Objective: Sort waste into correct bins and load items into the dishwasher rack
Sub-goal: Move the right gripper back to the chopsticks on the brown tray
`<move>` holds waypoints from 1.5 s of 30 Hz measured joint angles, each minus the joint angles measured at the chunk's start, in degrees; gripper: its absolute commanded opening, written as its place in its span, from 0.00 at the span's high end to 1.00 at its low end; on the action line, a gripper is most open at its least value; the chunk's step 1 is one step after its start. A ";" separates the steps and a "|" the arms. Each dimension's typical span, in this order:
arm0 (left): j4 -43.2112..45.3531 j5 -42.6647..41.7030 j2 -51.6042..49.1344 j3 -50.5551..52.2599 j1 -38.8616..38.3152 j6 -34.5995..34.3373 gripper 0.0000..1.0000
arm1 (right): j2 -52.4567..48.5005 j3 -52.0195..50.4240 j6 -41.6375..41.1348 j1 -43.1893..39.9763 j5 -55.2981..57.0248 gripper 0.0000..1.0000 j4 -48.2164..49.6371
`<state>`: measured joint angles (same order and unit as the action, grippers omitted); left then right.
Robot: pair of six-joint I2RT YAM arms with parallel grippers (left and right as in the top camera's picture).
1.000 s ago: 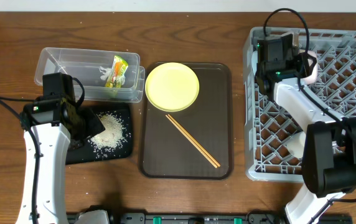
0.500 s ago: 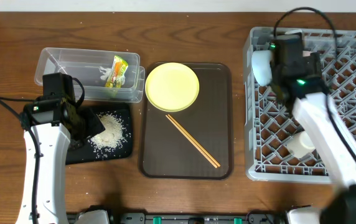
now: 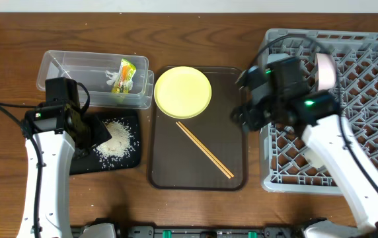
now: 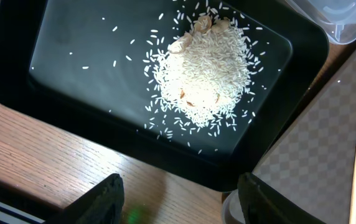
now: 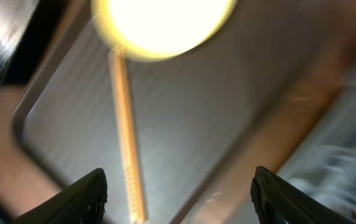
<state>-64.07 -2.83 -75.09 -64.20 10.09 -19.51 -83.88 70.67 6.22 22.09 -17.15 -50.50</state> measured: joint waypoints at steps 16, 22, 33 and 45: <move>-0.02 0.00 0.00 0.00 0.00 0.00 0.38 | -16.13 -0.02 0.63 13.86 6.56 0.53 -4.81; 0.00 0.02 0.00 0.00 0.00 0.02 0.38 | -20.55 -0.02 -2.71 15.58 8.68 0.53 -3.50; -0.02 0.02 0.00 0.00 0.00 0.00 0.38 | -22.60 -0.15 -5.77 18.12 12.35 0.54 -2.32; 0.00 0.00 0.00 0.00 0.00 0.02 0.38 | -22.60 -3.17 -7.37 18.12 14.23 0.54 0.57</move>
<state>-64.07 -2.83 -75.09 -64.20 10.09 -19.49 -106.48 67.51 -1.15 40.21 -2.92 -49.93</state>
